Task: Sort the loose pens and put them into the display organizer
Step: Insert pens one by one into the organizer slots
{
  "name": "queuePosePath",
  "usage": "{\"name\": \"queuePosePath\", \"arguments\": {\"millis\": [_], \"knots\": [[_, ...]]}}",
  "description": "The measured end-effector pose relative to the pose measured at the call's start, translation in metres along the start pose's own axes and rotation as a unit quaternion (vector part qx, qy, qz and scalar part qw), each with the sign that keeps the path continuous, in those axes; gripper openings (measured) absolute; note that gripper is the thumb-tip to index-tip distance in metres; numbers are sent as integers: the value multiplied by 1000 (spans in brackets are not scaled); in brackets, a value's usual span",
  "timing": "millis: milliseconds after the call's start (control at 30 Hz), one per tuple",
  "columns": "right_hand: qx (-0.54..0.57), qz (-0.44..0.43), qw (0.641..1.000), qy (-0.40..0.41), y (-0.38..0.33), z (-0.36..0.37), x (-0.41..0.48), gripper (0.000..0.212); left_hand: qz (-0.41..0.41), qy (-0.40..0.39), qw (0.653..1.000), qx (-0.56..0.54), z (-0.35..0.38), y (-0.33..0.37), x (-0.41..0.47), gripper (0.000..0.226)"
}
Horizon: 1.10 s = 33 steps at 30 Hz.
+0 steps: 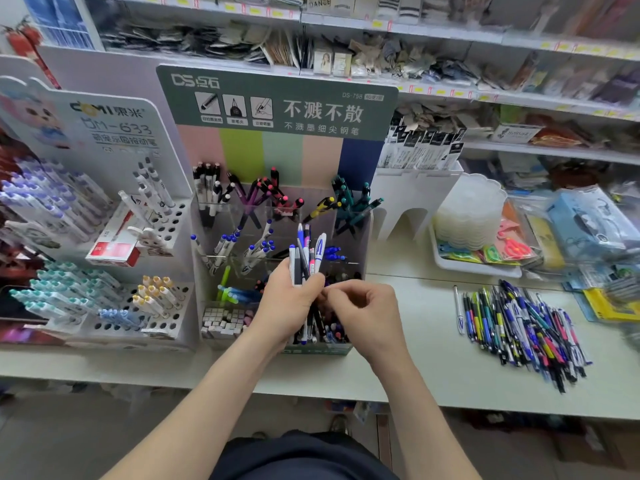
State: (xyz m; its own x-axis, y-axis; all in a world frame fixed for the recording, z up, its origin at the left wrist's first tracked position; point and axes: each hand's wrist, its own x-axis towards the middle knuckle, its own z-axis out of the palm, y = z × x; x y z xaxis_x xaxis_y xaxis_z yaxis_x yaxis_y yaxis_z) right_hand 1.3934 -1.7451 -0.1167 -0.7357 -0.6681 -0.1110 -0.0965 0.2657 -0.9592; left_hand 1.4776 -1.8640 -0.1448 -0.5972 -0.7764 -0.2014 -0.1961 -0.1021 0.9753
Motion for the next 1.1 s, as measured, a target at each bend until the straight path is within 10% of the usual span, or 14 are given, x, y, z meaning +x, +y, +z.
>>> {"name": "queuePosePath", "arguments": {"millis": [100, 233, 467, 867, 1100], "knots": [[-28, -47, 993, 107, 1, -2, 6, 19, 29, 5, 990, 139, 4, -4, -4, 18], [-106, -162, 980, 42, -9, -2, 9, 27, 88, -25, 953, 289, 9, -7, -14, 34], [-235, -70, 969, 34, -19, -13, 23, 9, 173, -11, 857, 486, 12, -10, -18, 39], [-78, -25, 995, -48, -14, -16, 24, 14, 177, -10, 874, 453, 1, -5, -16, 44], [56, 8, 997, 44, -14, -8, 23, 15, 174, -12, 897, 405, -2, -5, -14, 45]]}}
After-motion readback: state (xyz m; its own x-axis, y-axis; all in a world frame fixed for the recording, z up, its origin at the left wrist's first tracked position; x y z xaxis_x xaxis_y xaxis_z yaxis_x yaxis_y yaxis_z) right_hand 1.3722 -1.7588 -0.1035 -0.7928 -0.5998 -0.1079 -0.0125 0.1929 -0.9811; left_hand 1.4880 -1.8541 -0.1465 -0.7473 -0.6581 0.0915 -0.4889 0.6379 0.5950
